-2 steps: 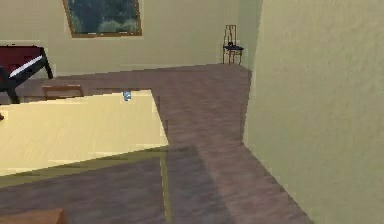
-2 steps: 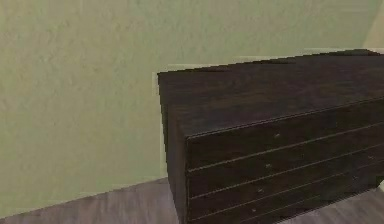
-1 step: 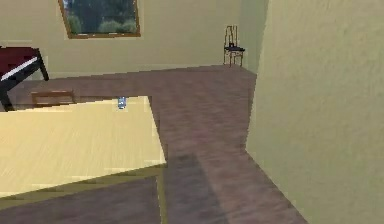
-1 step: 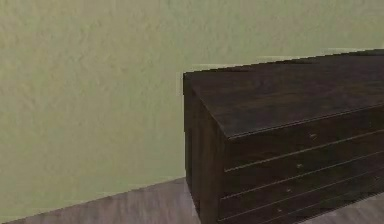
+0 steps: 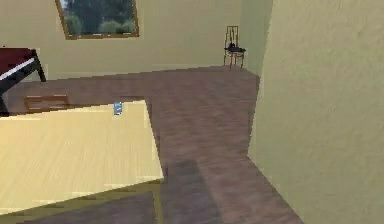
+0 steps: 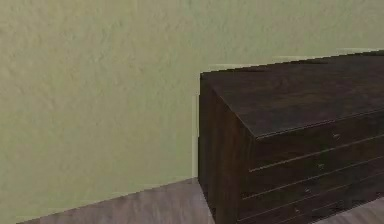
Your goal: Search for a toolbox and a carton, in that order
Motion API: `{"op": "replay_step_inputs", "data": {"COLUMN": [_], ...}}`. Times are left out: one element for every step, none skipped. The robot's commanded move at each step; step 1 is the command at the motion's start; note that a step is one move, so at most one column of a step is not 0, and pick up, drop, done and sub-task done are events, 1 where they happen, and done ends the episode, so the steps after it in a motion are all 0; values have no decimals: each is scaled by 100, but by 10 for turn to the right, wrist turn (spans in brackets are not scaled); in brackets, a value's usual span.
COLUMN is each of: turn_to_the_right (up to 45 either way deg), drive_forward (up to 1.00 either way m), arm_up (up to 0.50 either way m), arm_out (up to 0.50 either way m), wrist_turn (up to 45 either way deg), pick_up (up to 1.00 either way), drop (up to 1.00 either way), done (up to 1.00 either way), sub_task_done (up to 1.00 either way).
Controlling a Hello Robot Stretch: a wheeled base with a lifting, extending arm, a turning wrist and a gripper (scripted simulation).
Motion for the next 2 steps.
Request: {"op": "replay_step_inputs", "data": {"turn_to_the_right": [-450,-120], "drive_forward": [0,0], "arm_up": [0,0], "arm_out": [0,0], "wrist_turn": [0,0], "pick_up": [0,0], "drop": [0,0], "done": [0,0], "sub_task_done": [0,0]}}
